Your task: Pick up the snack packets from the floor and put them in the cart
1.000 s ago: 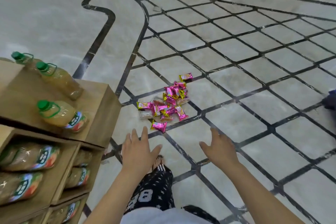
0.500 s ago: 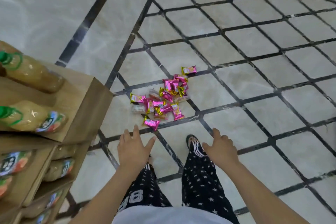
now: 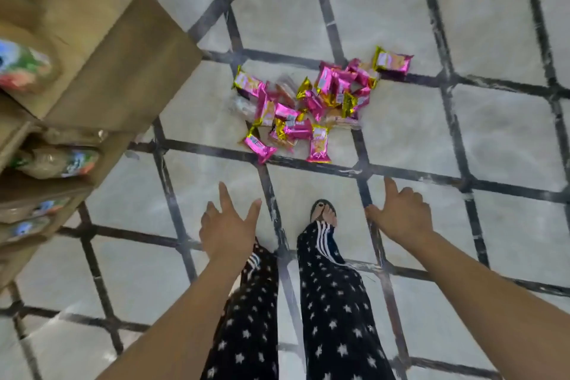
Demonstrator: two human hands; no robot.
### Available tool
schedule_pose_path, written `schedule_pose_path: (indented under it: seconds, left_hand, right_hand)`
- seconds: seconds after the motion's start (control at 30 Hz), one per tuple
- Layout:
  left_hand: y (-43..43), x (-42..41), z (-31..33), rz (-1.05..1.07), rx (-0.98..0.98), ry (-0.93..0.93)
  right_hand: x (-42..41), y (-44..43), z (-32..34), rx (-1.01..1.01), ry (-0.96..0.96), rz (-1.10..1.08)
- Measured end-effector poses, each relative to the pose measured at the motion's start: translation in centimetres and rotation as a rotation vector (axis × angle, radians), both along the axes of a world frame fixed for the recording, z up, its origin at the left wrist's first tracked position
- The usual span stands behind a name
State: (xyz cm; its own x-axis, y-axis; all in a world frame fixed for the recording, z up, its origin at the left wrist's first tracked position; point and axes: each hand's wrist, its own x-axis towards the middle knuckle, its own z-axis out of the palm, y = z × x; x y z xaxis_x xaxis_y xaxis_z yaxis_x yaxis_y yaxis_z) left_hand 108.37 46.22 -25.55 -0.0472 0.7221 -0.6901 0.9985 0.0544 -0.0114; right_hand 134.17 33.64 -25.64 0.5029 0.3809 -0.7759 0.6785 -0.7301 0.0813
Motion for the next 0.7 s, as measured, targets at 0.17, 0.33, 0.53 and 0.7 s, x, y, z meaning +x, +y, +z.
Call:
schedule_pose_path:
  seconds: [0.17,0.33,0.53,0.7]
  left_hand:
    - [1.2,1.3,-13.2,-0.066,0.0,0.02]
    - [4.3,2.0,-27.3,-0.119,0.077,-0.041]
    - [7.9,1.3,-41.0,0.014,0.24,-0.116]
    - [10.2,3.0,-47.1,0.223,0.269,-0.209]
  right_hand:
    - [0.3,1.8,-14.3,0.062,0.042,-0.07]
    - [-2.1,4.1,-29.0,0.193,0.073,-0.109]
    - [-4.4,5.5,-41.8,0.384,-0.041,-0.176]
    - [-4.0,7.5,-47.6,0.497,-0.152,-0.214]
